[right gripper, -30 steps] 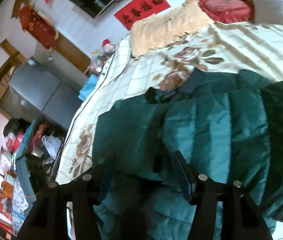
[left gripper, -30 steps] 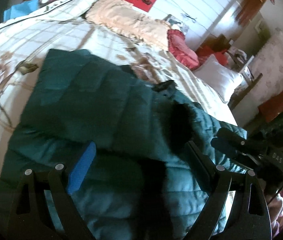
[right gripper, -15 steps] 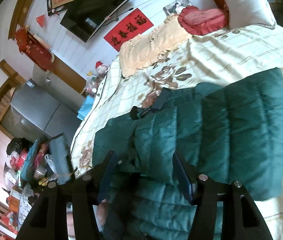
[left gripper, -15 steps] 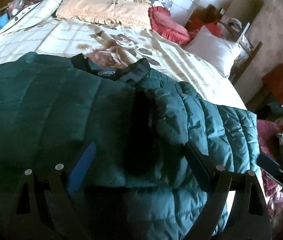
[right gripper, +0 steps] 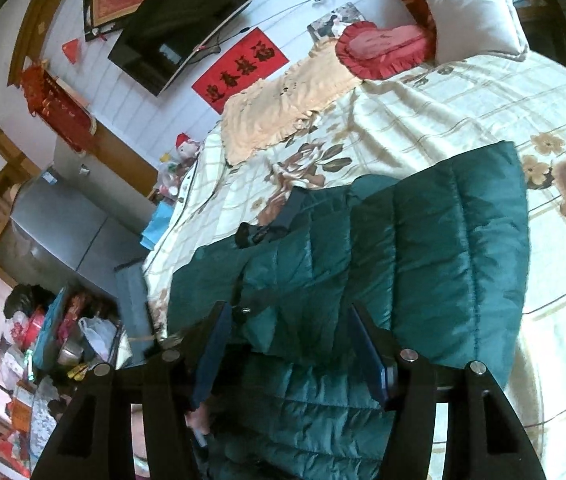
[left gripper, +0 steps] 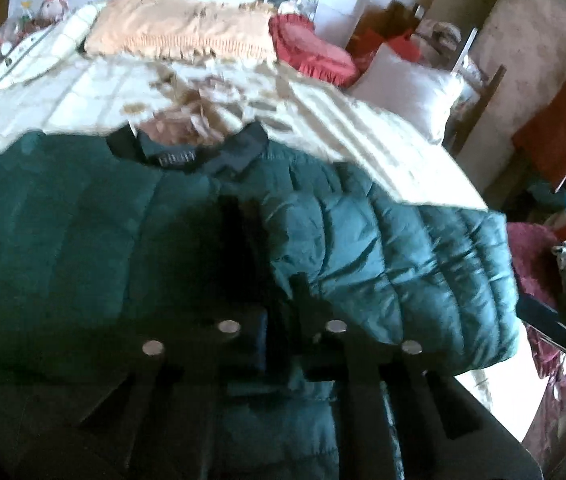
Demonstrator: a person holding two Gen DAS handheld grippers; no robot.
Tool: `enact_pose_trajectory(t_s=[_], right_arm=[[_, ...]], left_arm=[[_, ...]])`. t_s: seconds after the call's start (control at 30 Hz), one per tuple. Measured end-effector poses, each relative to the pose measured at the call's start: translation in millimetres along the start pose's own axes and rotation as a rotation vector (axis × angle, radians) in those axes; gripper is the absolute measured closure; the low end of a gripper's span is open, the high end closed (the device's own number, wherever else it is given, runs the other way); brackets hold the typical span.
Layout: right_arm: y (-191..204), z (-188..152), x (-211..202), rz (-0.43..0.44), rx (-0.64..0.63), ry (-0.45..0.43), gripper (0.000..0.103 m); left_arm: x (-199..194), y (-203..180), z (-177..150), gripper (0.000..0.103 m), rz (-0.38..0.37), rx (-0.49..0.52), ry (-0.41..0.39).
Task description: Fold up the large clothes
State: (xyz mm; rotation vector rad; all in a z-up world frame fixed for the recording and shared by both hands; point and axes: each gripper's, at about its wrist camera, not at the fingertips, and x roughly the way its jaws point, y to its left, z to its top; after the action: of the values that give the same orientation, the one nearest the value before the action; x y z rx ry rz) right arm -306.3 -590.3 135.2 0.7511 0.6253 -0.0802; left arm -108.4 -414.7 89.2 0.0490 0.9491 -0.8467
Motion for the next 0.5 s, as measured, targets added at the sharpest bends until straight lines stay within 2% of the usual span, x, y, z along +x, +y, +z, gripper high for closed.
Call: enact_pose_trajectory(t_s=[0.13,0.2,0.3,0.37,0.5], right_arm=[[-3,8,-13,-0.015,0.014,-0.055,0.045],[-9,12,-20,-0.026,0.042,-0.099,0.037],[-20,16,-20,-0.055,0.082,-0.130,0.036],[-25,16,-16,-0.067,0.103,-0.122,0.036],[-34,8,11,-0.094,0.117,-0.028,0.036]], left_arm=[[-36,18,12,0.096,0.016,-0.011,-0.084],[-52,33,18,0.096,0.049,-0.024,-0.121],[-69,61,24,0.096,0.091,-0.064,-0.147],[-79,83,26,0.096,0.130,-0.083,-0.157],[-94,130,22,0.097,0.205,-0.147,-0.170]])
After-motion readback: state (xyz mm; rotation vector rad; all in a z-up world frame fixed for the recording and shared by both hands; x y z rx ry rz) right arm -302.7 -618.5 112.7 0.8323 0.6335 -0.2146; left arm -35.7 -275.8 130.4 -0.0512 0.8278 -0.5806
